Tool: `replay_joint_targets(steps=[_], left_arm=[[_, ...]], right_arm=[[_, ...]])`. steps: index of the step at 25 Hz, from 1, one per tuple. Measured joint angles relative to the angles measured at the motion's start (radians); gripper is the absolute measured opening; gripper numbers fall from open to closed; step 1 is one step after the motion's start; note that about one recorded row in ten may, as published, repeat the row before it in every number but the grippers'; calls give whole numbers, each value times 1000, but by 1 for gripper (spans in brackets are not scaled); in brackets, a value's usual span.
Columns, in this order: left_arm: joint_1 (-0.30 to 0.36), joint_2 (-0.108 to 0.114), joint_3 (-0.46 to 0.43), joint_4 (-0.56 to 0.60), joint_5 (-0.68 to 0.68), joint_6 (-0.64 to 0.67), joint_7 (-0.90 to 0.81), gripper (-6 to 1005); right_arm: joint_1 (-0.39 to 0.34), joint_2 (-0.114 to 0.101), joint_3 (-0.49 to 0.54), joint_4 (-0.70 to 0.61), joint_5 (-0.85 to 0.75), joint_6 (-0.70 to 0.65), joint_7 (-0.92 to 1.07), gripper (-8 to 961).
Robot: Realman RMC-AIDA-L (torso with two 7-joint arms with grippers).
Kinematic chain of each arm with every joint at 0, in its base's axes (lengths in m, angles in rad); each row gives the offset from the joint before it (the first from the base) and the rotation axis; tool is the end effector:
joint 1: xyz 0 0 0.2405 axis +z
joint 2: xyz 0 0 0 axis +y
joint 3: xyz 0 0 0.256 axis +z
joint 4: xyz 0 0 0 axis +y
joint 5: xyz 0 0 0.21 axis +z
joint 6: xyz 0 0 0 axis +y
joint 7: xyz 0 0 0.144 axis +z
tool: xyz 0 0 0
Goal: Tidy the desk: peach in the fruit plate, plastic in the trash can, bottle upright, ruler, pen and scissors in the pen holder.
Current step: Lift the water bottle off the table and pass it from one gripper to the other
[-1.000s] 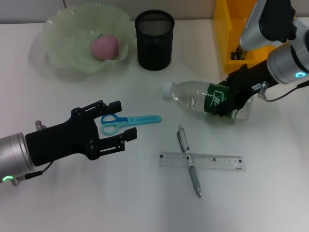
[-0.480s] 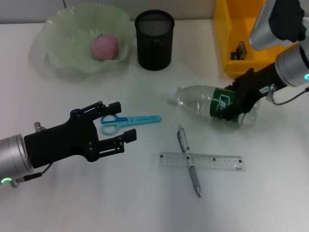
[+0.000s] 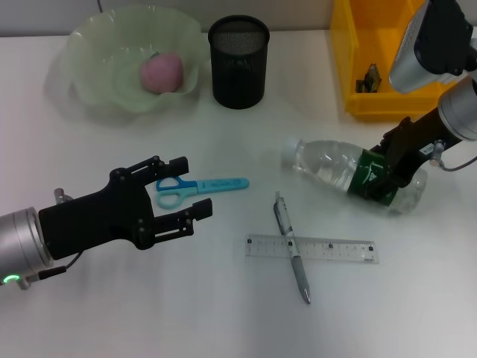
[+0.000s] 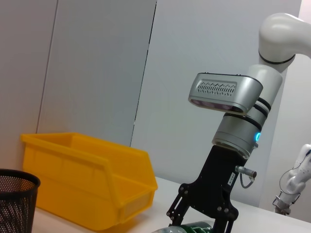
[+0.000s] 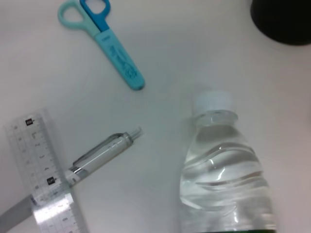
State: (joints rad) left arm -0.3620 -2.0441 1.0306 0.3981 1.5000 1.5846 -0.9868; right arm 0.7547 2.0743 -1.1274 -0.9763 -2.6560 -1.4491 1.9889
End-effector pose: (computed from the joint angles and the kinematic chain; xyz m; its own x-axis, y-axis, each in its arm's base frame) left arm -0.2831 0.2688 -0.0302 0.7016 0.2047 0.6825 0.4072 -0.9012 -0.1483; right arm 0.2156 0.3879 -0.0036 0.8641 -0.3904 0.3179 -0.2959 -0.9047 -0.3066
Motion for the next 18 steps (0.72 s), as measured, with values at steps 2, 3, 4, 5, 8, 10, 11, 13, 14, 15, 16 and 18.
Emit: replay_joint_targets(steps=[2,3,4,5,8,10,11,13,14,15,16,18], left_arm=[[0,-1,-1,0,0,0,0,769],[0,-1,-1,0,0,0,0,769],[0,-2,-1,0,-1,0,0,769],[0,-2,-1,1,-2,0,0,769],[0,-3,-1,1,-2,0,0,768],[-1,-3,-1,1,-2,0,1,768],[-1,-3,-1,1,-2,0,1,768],[-2,-3,-1,1,-2,0,0,768],[-2,-4,-1,1,-2,0,-1,767],[-3,-4,-1,1,-2,0,-1,767],[-3,-4,-1,1,-2,1,-1,767],[-3,-4,-1,1,-2,1,-1,767]], right_arm=[[2,1,0,4,-4,-3,1,754],[2,1,0,4,-4,-3,1,754],[3,1,0,6,-5,-3,2,754],[3,1,-1,10,-6,-3,2,755],[5,1,-2,23,-10,0,2,755],[11,2,-3,47,-25,15,2,754],[11,2,-3,47,-25,15,2,754],[17,2,-3,62,-29,23,2,754],[18,3,-3,66,-29,25,2,754],[19,3,-3,68,-30,28,1,754],[19,3,-4,70,-30,29,-1,755],[20,3,-4,72,-30,32,-2,755]])
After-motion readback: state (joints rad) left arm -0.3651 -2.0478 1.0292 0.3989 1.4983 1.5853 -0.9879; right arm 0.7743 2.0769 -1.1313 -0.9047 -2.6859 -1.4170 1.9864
